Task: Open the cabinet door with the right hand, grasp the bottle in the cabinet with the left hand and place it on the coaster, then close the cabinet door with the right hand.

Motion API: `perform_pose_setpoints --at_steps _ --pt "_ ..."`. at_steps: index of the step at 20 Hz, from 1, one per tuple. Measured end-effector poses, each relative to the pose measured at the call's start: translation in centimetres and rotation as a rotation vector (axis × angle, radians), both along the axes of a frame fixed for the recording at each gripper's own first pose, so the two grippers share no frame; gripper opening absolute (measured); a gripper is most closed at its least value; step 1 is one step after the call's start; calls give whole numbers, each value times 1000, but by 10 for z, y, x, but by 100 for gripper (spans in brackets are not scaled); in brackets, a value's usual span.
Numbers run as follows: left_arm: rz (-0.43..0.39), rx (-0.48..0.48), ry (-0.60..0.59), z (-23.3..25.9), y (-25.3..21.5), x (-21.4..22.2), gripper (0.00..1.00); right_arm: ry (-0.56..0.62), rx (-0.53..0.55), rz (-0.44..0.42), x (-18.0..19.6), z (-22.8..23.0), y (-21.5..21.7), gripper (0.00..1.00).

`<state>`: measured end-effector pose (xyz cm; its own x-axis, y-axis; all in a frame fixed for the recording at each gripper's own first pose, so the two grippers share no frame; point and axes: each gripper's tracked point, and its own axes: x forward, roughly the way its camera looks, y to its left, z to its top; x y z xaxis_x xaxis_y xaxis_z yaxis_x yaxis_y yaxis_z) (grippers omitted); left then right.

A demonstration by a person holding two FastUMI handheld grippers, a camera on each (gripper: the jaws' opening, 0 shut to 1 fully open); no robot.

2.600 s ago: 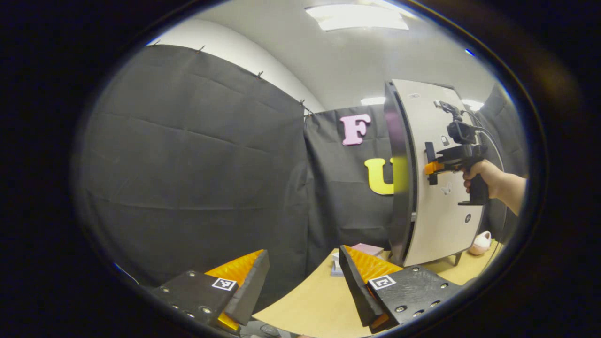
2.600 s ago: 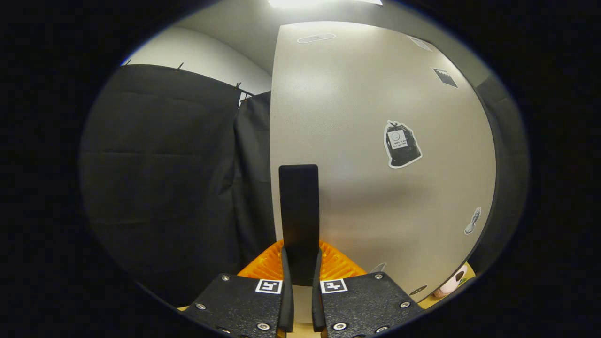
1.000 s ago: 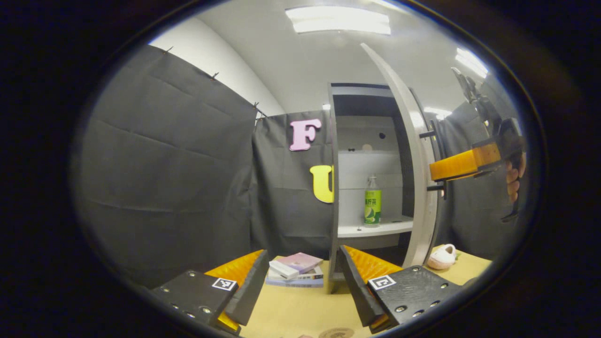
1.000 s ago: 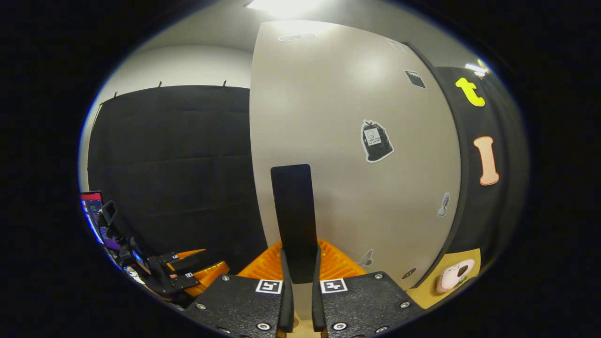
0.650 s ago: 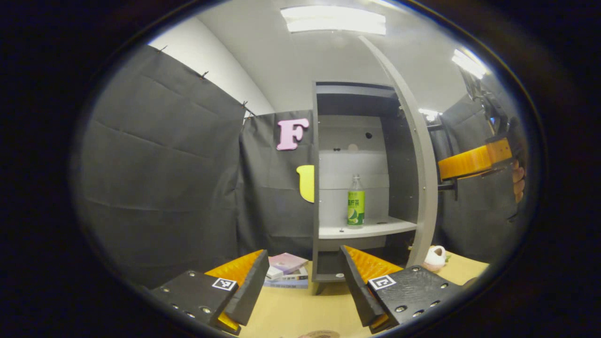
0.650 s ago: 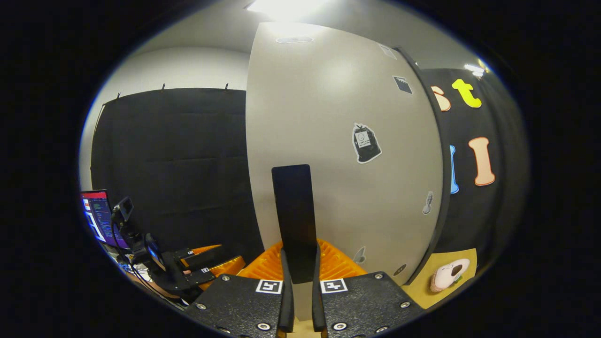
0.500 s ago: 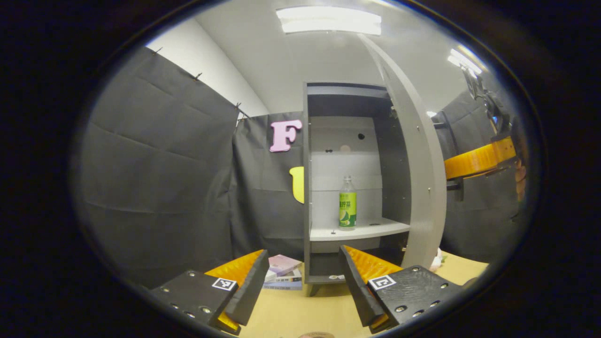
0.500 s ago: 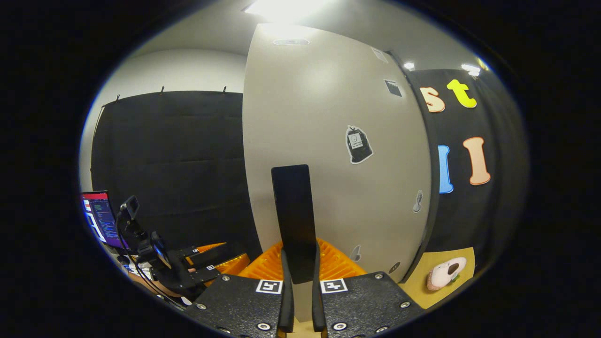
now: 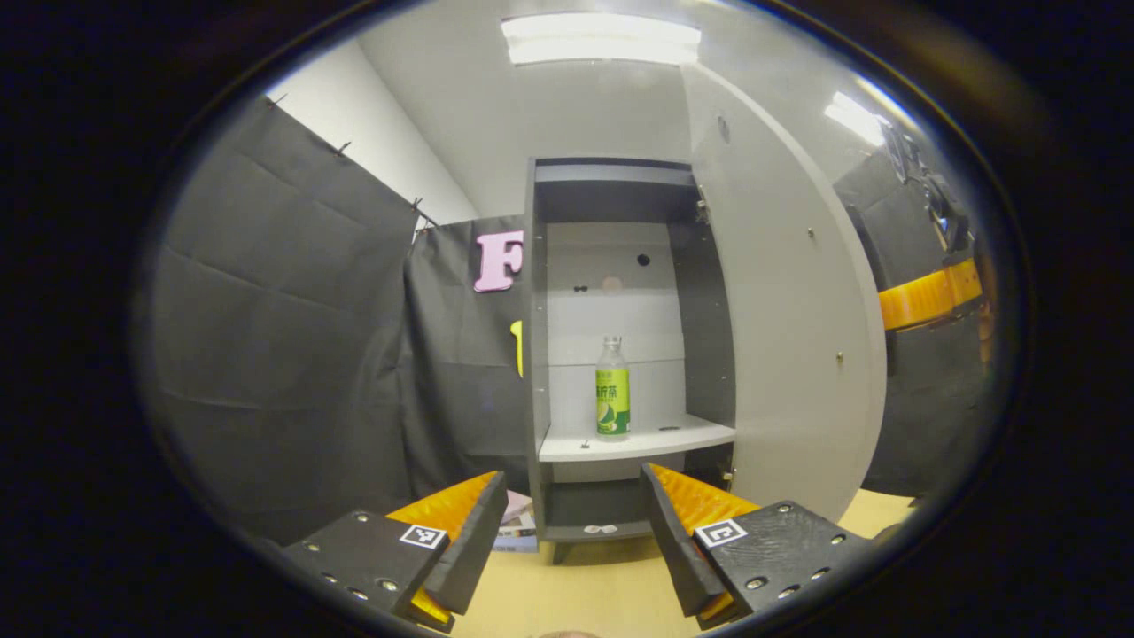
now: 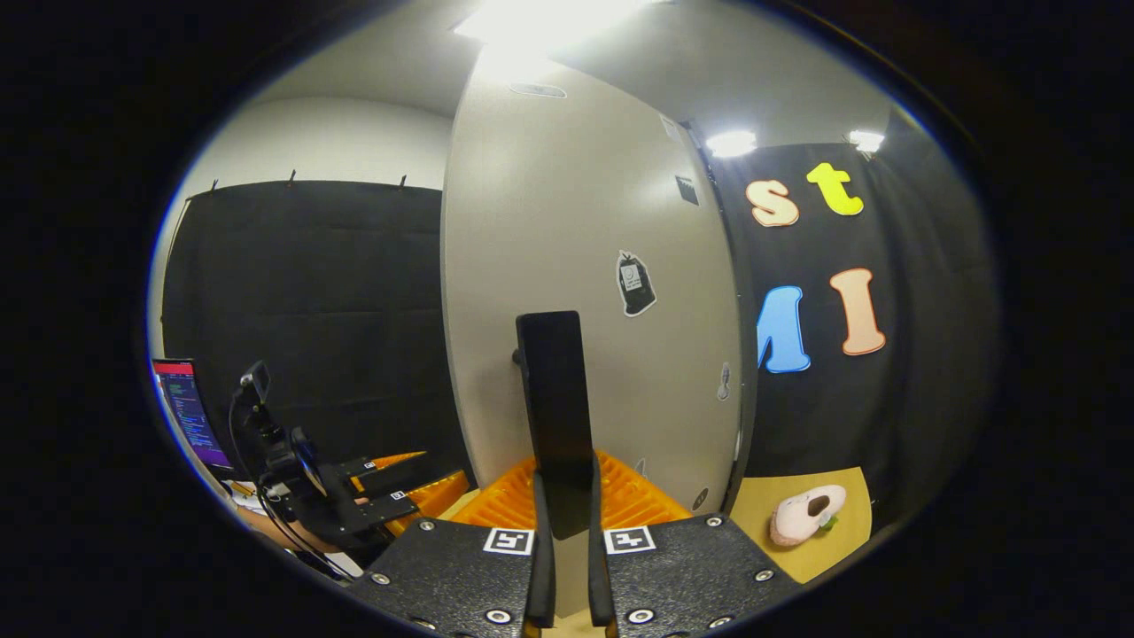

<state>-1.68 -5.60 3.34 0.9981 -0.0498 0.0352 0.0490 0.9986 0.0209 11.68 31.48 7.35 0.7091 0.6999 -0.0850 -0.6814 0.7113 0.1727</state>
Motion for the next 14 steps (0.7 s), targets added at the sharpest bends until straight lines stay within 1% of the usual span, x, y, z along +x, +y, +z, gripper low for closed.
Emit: perform_pose_setpoints --at_steps 4,12,13,14 --pt "-18 0 2 0 -22 -1 86 0 15 -37 -4 -1 -13 14" --pt "-25 9 13 3 -64 -12 86 -5 35 -100 4 -3 -50 14" --pt "-23 8 14 2 -68 -11 89 -7 38 -116 7 -5 -58 14" --pt "-21 6 18 3 -71 -11 86 -8 41 -133 8 -6 -68 14"
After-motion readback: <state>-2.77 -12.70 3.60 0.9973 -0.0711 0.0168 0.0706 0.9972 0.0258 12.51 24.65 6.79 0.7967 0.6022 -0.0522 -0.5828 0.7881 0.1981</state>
